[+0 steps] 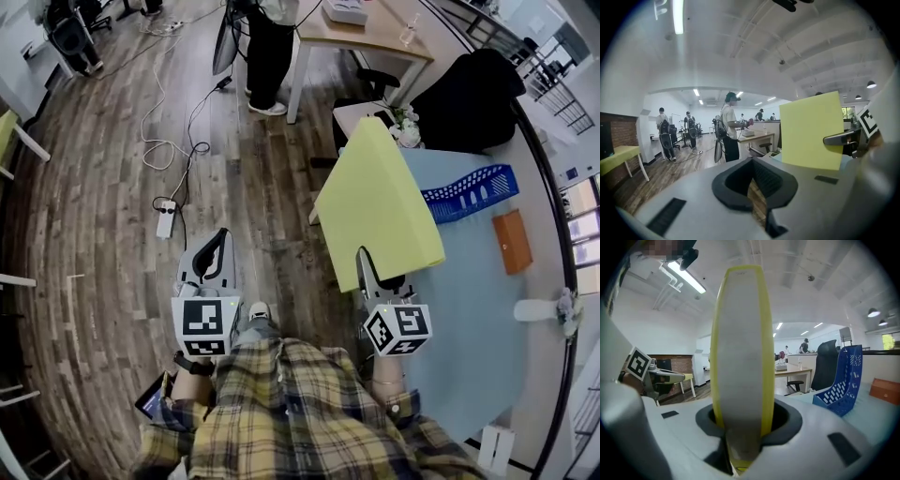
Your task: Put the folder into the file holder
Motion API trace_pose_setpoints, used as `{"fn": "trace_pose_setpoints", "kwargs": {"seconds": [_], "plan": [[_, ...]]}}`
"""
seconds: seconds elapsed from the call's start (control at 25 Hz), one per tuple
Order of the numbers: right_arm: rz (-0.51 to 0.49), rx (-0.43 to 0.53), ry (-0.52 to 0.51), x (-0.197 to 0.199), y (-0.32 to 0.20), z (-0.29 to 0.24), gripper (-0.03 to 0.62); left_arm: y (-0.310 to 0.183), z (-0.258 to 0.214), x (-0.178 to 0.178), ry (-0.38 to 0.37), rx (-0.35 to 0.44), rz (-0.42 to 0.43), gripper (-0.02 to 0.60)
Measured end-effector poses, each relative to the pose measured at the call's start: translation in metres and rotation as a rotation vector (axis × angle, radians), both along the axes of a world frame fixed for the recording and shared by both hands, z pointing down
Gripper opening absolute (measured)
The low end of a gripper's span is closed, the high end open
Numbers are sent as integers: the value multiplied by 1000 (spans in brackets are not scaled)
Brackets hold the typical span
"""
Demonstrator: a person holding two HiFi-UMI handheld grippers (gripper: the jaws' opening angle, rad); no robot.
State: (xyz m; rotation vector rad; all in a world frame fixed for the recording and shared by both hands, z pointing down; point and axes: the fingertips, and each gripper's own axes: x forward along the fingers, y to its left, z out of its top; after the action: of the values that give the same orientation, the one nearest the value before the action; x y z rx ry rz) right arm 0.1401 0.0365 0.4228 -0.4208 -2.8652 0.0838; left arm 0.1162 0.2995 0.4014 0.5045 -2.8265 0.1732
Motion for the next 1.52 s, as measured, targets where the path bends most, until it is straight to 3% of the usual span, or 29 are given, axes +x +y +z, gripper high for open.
{"fn": "trace_pose_setpoints", "kwargs": {"seconds": [0.2, 0.48, 0.88, 1.12, 1.52], "plan": [[47, -8, 28, -25, 15, 9, 158, 24, 12, -25, 28, -1, 25, -8], [110, -8, 56, -24, 21, 20, 158, 30, 28, -36, 63, 1, 76, -9], [187, 14, 47, -25, 5, 16, 158, 1, 30, -64, 54, 29, 172, -9], [237, -10, 21, -68, -18, 17, 158, -28, 29, -115, 30, 17, 229, -8], [304, -69, -8, -162, -65, -3, 158, -115, 5, -237, 4, 1, 380, -8]]}}
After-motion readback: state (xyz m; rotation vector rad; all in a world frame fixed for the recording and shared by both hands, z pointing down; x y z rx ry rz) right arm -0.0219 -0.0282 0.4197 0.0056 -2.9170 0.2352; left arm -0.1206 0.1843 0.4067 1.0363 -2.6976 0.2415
